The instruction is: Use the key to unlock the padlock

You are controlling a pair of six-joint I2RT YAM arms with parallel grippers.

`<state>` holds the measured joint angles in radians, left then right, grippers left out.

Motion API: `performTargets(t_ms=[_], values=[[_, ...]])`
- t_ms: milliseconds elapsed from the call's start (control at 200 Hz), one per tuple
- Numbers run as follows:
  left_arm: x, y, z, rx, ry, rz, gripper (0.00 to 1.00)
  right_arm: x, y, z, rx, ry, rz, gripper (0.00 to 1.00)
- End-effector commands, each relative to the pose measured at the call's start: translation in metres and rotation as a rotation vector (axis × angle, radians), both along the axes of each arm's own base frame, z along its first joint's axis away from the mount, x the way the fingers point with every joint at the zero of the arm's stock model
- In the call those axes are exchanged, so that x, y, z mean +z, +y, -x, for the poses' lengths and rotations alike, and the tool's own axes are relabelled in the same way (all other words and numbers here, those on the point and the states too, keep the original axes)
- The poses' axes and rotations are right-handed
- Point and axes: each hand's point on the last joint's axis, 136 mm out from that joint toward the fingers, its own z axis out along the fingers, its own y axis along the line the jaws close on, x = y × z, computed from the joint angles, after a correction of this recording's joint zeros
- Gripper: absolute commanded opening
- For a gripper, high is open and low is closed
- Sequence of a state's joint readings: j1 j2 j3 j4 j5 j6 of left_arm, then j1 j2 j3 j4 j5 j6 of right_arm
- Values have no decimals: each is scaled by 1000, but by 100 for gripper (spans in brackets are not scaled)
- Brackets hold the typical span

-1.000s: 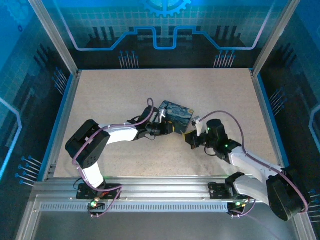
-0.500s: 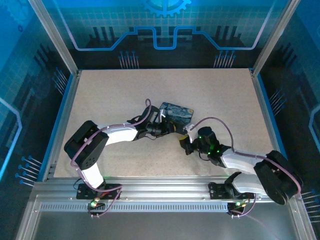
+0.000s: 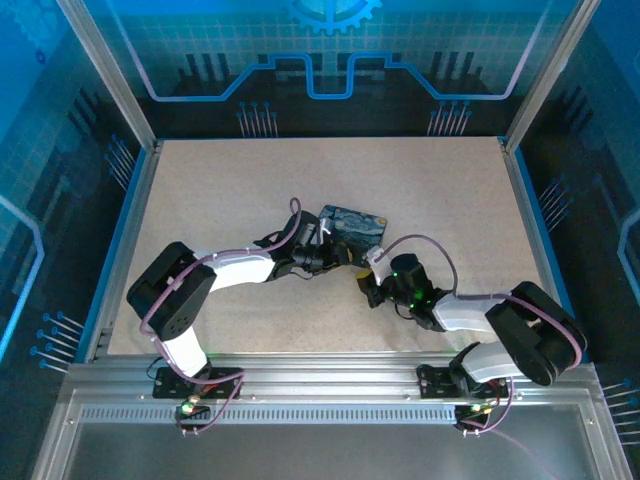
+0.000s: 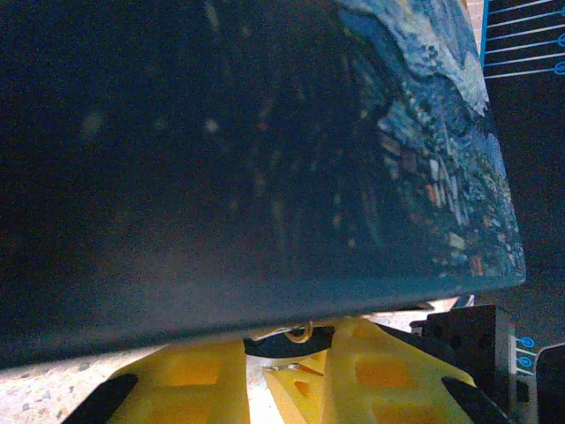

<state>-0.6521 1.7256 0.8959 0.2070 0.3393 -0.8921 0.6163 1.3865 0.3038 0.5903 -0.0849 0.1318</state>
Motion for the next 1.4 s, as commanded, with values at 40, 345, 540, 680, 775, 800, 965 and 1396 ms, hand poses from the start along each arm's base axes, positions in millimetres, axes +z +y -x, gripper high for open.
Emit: performTargets(t_ms=[40, 345, 540, 680, 775, 800, 965, 1396], values=[[30, -12, 1, -36, -45, 72, 10, 15, 7, -12, -2, -60, -32, 0], [27, -12, 1, -35, -41, 70, 9, 10, 8, -22, -11, -32, -61, 0], [24, -11, 2, -33, -35, 69, 9, 11, 8, -25, -12, -30, -71, 0], [25, -11, 2, -32, -36, 70, 9, 11, 6, -26, -22, -25, -80, 0], [24, -11, 2, -32, -37, 69, 9, 10, 3, -27, -33, -20, -80, 0], [24, -11, 2, -32, -36, 70, 9, 10, 3, -27, -34, -20, -81, 0], [24, -11, 2, -32, -35, 69, 9, 11, 0, -28, -45, -16, -95, 0], [20, -11, 2, -30, -28, 67, 9, 15, 2, -25, -19, -26, -114, 0]])
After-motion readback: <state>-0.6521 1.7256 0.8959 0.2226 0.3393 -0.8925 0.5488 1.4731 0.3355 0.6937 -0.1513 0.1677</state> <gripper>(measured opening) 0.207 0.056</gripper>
